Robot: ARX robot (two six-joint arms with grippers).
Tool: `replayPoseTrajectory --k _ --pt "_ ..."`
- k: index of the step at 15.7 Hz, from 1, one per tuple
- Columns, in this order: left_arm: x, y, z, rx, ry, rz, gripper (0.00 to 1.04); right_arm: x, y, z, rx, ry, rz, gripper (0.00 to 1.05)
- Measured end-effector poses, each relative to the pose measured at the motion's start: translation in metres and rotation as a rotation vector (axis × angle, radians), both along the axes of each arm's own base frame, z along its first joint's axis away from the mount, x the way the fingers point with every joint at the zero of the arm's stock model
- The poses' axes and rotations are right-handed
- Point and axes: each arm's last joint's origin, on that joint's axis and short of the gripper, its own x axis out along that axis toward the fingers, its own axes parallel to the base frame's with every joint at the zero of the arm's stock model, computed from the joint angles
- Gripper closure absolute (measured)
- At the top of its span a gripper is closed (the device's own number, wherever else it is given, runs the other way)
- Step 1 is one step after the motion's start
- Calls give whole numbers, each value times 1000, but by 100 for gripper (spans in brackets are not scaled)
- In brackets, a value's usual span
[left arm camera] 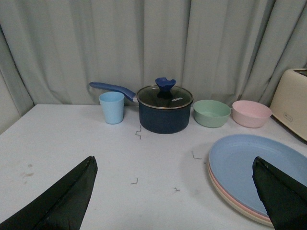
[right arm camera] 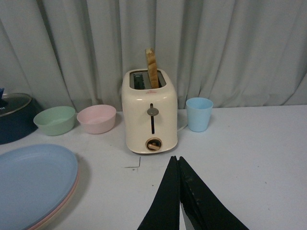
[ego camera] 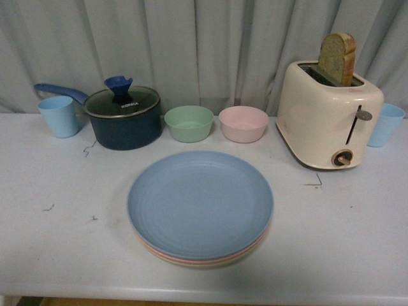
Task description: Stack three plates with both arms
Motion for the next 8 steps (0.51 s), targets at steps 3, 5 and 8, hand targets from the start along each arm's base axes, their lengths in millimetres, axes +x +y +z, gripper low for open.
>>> replayPoseTrajectory --k 3,5,8 --pt "0 0 0 0 0 0 7 -3 0 1 0 -3 0 103" --pt "0 0 0 0 0 0 7 -4 0 1 0 -1 0 103" --pt "0 0 0 0 0 0 7 -12 0 3 0 -8 0 103"
